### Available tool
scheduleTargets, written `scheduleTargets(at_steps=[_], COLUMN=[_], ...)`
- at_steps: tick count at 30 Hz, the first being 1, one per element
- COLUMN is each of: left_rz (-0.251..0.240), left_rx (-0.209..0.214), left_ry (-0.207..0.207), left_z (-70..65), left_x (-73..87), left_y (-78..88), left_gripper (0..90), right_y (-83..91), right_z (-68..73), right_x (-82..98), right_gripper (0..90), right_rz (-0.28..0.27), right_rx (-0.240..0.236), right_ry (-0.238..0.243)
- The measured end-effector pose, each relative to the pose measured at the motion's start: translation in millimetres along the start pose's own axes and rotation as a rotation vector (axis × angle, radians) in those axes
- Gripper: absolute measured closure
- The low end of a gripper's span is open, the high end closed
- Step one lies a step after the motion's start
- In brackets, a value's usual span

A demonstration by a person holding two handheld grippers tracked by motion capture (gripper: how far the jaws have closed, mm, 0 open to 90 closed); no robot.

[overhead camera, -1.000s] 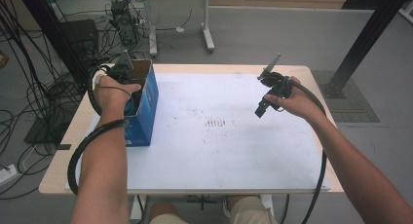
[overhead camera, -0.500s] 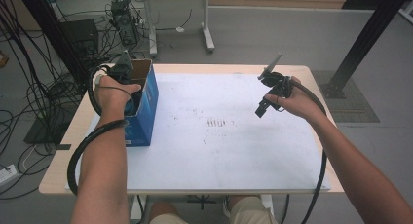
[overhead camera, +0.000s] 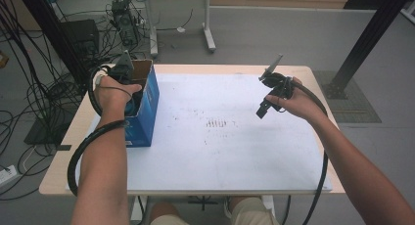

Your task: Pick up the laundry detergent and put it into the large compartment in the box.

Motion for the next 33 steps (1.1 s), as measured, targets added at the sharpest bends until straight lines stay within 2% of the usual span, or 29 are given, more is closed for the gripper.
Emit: scheduleTargets(at_steps=[33], left_rz=[0.005], left_rx=[-0.002], left_ry=[-0.006], left_z=[-2.6], left_x=[-0.4], left_y=[0.7], left_gripper=[37.3], right_y=[-1.7], right_z=[1.9], right_x=[-2.9], right_gripper=[4.3], right_rz=[0.005], right_rx=[-0.002], right_ry=[0.012])
Point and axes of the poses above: each handheld gripper's, and its own axes: y roughly backward along the jaws, x roughly out of its underside, z roughly to its left, the point moved 9 cm from there along -y, roughly forward along the jaws, and after that the axes turned 5 degrees about -x, right-handed, at the moved point
